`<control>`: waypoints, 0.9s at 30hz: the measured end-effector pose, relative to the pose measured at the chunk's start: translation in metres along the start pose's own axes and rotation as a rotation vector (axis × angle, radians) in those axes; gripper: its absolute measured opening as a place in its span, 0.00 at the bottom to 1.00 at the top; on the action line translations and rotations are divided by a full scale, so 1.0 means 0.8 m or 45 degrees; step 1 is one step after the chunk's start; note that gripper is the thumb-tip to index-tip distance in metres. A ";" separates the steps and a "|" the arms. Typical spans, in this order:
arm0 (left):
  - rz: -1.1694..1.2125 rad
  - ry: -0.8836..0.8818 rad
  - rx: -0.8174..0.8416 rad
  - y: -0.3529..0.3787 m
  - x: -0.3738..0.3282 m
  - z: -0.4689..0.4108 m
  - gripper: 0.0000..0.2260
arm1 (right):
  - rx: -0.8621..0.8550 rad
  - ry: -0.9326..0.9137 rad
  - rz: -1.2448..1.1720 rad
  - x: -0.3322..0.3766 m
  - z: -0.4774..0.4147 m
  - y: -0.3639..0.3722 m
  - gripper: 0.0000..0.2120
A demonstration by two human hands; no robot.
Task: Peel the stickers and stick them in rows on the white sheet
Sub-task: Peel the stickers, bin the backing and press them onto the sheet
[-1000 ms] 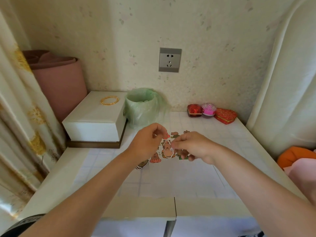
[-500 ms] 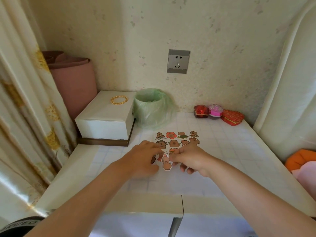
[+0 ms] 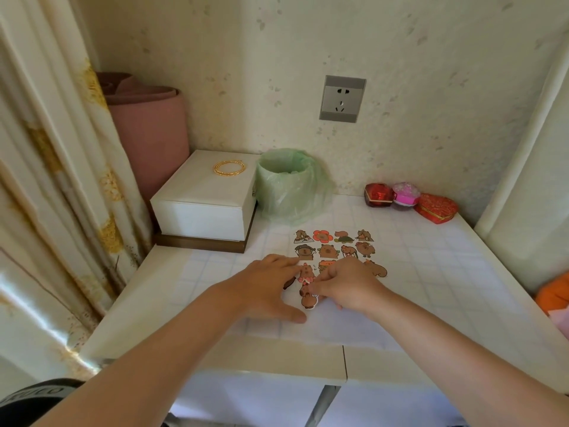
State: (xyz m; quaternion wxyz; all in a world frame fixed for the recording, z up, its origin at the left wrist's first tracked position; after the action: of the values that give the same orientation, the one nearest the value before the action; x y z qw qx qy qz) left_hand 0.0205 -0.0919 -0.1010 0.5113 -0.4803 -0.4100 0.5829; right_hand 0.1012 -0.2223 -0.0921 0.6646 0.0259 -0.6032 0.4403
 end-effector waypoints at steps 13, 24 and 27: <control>-0.033 0.010 -0.011 -0.003 -0.003 0.000 0.44 | -0.053 -0.073 0.268 0.003 -0.007 0.003 0.05; 0.039 -0.031 -0.331 -0.009 -0.013 0.005 0.28 | -0.120 -0.062 0.528 0.011 -0.007 0.006 0.11; -0.008 -0.045 -0.356 -0.010 -0.012 0.005 0.28 | -0.191 -0.132 0.679 0.020 -0.002 0.005 0.18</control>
State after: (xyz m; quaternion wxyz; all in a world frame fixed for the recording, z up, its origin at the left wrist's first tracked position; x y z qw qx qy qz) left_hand 0.0185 -0.1004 -0.0907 0.4338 -0.5353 -0.4977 0.5269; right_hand 0.0982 -0.2104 -0.0811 0.4936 -0.1603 -0.6529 0.5518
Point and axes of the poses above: each hand's wrist, its own z-axis away from the middle knuckle, its own y-axis out of the palm, x = y × z, the point moved 7 cm from there along -z, towards the middle knuckle, and after that the axes turned 9 degrees about -z, right-handed, at the moved point
